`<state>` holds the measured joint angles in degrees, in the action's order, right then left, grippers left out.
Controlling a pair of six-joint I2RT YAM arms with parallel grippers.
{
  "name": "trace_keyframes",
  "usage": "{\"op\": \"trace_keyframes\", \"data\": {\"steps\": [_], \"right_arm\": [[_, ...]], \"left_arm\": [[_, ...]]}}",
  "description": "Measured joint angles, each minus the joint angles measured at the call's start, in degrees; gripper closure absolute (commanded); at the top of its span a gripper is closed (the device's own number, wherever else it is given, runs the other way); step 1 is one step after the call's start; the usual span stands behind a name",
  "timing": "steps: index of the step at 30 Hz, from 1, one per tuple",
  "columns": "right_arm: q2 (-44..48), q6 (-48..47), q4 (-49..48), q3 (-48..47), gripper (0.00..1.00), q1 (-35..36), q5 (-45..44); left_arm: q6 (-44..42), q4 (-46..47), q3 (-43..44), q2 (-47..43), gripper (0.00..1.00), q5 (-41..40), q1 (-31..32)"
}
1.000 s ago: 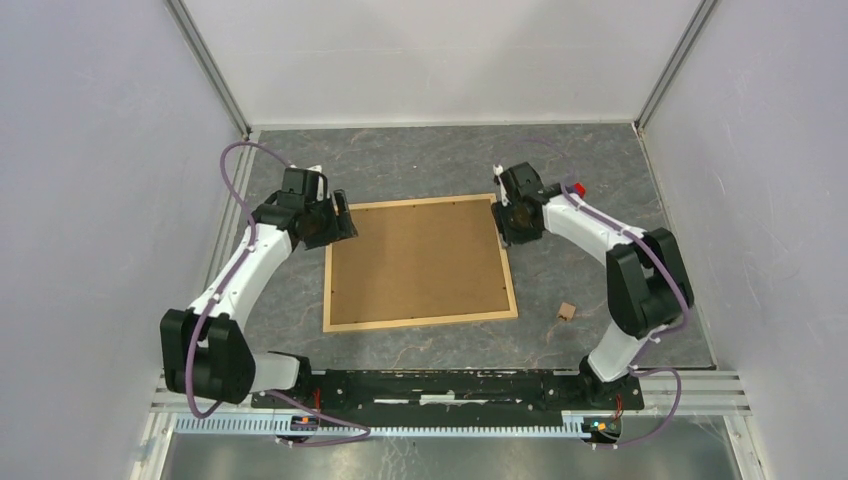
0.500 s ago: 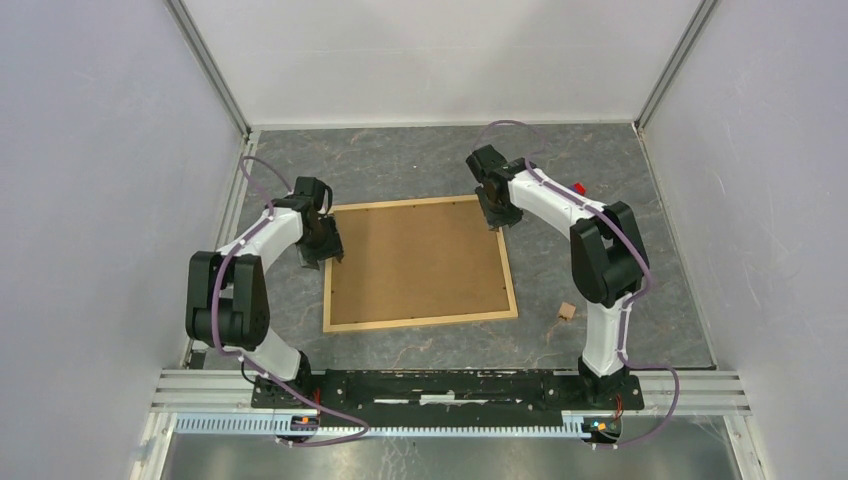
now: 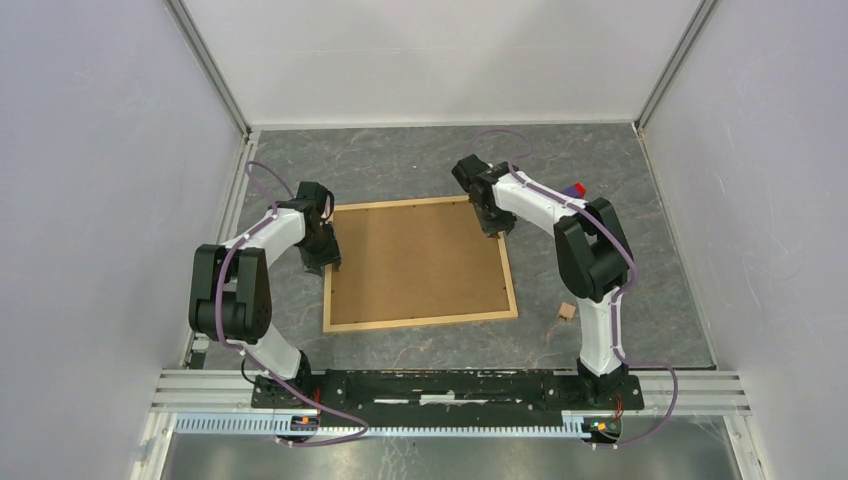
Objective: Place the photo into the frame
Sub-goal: Install the photo frame at the center of the board.
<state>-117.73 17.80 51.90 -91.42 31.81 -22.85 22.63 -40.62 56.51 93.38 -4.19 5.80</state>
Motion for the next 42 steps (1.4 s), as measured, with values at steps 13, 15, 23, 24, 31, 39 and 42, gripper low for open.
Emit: {"op": "trace_keyframes", "data": {"steps": [13,15,23,24,31,39,42], "right_arm": [[-1.81,0.15,-0.87,0.00,0.71,-0.04,-0.37],[-2.19,0.17,-1.16,-0.02,0.71,-0.04,-0.33],[-2.45,0.17,-1.60,0.00,0.72,-0.15,-0.42],[-2.45,0.20,-1.60,0.00,0.72,-0.22,-0.39],[-2.45,0.35,-1.57,-0.13,0.72,-0.33,-0.35],[-2.45,0.37,-1.55,-0.42,0.72,-0.44,-0.31],[-2.45,0.33,-1.38,-0.74,0.72,-0.52,-0.42]], "left_arm": [[0.00,-0.02,0.00,0.00,0.53,-0.11,0.00],[0.00,-0.02,0.00,0.00,0.54,-0.15,0.00],[0.00,-0.04,0.00,0.00,0.54,-0.20,0.00],[0.00,-0.04,0.00,0.00,0.55,-0.20,0.00],[0.00,-0.04,0.00,0.00,0.55,-0.20,0.00],[0.00,-0.04,0.00,0.00,0.55,-0.20,0.00],[0.00,-0.04,0.00,0.00,0.55,-0.20,0.00]]}}
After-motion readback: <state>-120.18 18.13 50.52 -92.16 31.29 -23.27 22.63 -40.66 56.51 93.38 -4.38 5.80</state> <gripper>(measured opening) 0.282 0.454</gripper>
